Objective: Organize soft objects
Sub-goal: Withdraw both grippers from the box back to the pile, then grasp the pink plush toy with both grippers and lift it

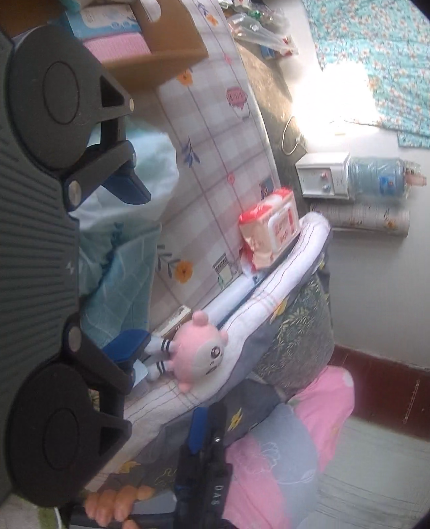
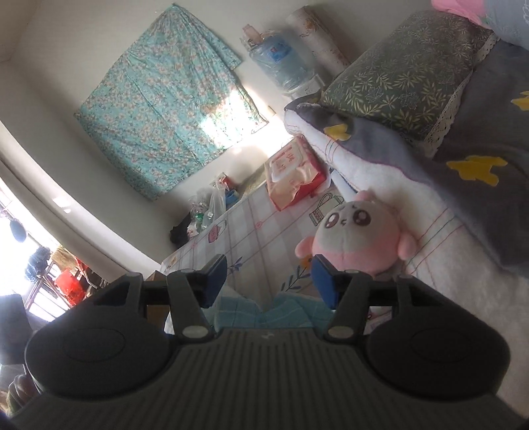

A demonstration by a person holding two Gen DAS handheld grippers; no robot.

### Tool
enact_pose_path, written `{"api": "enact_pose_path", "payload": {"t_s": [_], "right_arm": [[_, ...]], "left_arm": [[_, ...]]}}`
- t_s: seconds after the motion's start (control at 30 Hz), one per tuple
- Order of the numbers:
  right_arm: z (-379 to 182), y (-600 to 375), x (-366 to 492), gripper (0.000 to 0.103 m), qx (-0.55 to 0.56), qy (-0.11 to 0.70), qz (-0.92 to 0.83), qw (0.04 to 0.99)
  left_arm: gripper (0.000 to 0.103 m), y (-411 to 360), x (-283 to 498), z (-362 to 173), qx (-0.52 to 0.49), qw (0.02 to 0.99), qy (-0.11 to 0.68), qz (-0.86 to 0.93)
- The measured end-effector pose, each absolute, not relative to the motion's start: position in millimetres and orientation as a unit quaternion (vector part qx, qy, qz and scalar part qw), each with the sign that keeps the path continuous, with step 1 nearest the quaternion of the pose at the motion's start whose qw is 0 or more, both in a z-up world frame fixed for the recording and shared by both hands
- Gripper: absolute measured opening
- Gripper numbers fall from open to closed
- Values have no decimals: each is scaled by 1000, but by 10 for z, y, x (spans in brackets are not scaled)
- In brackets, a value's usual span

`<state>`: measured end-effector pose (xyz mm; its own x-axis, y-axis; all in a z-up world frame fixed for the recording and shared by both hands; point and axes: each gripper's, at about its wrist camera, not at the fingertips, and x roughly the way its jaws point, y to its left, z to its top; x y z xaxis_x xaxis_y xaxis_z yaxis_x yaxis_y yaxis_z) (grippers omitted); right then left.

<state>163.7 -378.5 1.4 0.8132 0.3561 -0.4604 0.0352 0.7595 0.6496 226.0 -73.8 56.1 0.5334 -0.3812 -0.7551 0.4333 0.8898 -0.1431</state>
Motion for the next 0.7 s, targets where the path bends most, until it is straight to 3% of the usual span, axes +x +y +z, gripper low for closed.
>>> {"api": "enact_pose_path", "payload": {"t_s": [0.33, 0.7], "right_arm": [[-343, -4244, 2664, 60, 319, 369, 67, 870], [-649, -4333, 3089, 61, 304, 416, 63, 855]], "left_arm": [[83, -1869, 2900, -25, 56, 827, 472, -299], [83, -2213, 3261, -420, 21, 797, 519, -307]]}}
